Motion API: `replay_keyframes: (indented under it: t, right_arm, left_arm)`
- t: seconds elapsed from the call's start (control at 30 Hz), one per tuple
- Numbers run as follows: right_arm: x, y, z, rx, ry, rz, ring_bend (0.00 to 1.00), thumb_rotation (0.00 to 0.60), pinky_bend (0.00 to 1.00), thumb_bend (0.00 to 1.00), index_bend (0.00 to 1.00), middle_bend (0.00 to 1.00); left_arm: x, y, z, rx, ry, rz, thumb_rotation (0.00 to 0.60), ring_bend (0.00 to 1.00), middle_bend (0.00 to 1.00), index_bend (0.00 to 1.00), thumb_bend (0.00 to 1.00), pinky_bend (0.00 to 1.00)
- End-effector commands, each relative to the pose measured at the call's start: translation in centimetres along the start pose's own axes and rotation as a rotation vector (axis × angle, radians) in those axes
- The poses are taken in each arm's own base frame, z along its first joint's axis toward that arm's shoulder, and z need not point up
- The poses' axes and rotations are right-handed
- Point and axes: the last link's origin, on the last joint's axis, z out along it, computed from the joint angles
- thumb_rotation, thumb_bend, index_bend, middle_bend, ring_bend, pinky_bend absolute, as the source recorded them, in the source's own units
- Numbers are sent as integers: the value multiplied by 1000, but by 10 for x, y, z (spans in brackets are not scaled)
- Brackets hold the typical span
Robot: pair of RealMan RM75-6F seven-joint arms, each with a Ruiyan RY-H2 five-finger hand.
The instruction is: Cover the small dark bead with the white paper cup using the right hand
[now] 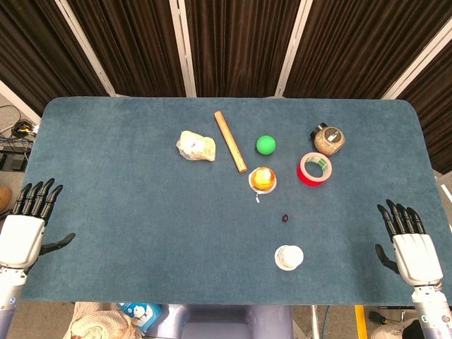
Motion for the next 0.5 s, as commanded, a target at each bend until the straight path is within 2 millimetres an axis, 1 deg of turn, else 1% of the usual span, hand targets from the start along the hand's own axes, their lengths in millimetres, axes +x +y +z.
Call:
replay_keyframes:
  t: [0.03, 0.3, 0.5]
  right_arm:
    - [0, 0, 0, -1, -2, -1, 0, 600, 68, 390, 0, 0]
    - [2, 0, -4, 4, 5, 6, 0, 600, 68, 391, 0, 0]
    - [2, -2, -3, 11, 4, 12, 0, 600, 68, 390, 0, 0]
  left_arm:
    - [1, 0, 0, 7, -10, -11, 600, 0, 0, 0, 34, 0]
    - [2, 3, -4, -3, -19, -15, 600, 0, 0, 0, 34, 0]
    - [1, 3, -4, -5, -29, -36, 600, 0, 0, 0, 34, 0]
